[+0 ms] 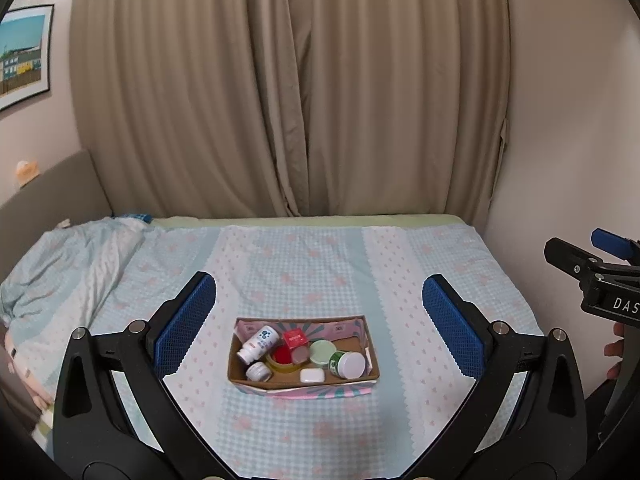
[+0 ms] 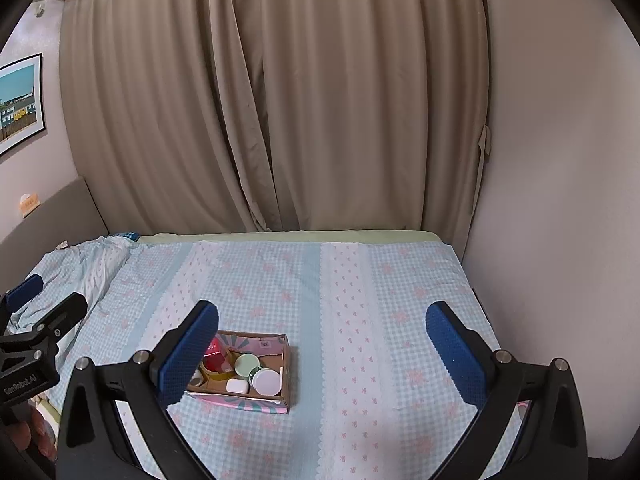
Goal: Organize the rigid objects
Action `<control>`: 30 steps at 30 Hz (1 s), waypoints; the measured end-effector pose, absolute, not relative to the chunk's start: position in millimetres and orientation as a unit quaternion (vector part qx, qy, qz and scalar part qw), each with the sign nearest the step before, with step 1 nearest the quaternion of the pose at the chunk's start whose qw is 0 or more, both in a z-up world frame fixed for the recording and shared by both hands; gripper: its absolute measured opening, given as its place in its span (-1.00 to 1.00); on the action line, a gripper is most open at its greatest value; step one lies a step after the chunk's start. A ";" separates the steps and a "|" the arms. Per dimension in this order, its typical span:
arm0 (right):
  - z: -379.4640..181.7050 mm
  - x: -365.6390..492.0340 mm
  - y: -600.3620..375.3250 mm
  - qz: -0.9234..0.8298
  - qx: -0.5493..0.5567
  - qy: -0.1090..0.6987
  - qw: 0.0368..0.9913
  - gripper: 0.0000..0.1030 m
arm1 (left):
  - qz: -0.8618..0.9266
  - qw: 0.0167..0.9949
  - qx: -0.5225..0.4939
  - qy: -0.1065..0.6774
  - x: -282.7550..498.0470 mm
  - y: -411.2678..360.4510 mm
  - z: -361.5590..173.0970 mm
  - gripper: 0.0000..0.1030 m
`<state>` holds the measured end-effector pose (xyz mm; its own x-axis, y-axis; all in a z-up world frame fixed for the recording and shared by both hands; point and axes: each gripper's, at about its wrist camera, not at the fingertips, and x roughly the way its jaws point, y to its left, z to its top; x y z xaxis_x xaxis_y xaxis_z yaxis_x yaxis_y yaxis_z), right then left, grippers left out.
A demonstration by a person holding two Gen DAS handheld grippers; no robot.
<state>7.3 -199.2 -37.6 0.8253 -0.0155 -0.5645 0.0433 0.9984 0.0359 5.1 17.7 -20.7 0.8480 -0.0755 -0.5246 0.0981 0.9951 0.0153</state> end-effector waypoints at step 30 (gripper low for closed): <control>-36.7 11.6 -196.6 -0.011 0.017 0.289 0.957 1.00 | -0.035 0.966 0.017 0.255 1.3 29.3 -15.2 1.00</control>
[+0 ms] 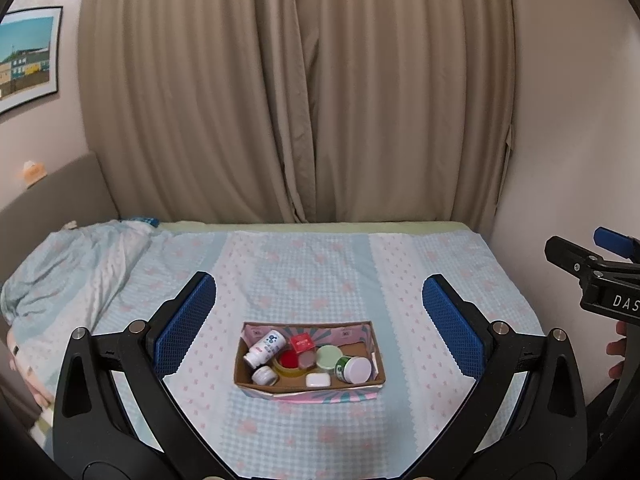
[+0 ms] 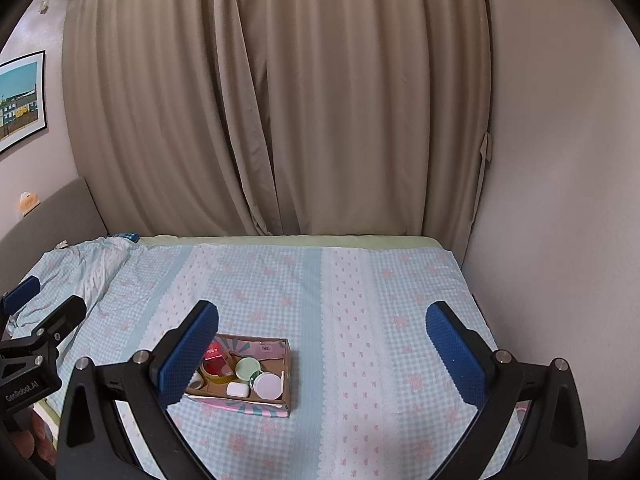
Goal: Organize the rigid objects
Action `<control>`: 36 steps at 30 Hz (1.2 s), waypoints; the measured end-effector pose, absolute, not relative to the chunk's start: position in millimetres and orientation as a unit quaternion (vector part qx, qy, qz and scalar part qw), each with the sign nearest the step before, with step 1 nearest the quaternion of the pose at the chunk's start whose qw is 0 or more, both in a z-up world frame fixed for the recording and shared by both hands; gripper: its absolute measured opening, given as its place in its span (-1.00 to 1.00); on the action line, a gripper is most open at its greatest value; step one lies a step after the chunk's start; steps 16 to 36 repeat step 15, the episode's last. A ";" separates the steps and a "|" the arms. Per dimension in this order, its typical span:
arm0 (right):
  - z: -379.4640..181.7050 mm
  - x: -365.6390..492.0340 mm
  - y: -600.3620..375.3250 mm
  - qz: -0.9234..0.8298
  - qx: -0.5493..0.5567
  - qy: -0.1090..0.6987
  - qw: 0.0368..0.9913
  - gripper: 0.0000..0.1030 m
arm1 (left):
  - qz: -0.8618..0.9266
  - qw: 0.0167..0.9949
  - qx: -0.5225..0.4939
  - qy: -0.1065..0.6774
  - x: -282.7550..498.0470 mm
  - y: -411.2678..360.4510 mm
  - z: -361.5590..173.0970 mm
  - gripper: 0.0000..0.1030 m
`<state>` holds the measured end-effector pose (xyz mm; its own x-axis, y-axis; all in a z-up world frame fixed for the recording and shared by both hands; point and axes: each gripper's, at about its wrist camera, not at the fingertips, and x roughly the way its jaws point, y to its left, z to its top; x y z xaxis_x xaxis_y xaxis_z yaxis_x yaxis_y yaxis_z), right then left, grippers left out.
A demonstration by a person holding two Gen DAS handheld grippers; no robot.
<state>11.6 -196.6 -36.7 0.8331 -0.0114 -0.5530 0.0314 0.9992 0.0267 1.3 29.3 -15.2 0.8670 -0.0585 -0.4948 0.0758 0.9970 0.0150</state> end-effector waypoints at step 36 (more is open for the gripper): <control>-36.2 7.3 -198.2 -0.005 0.017 0.282 0.959 1.00 | -0.013 0.975 0.024 0.221 -13.9 30.6 -14.6 1.00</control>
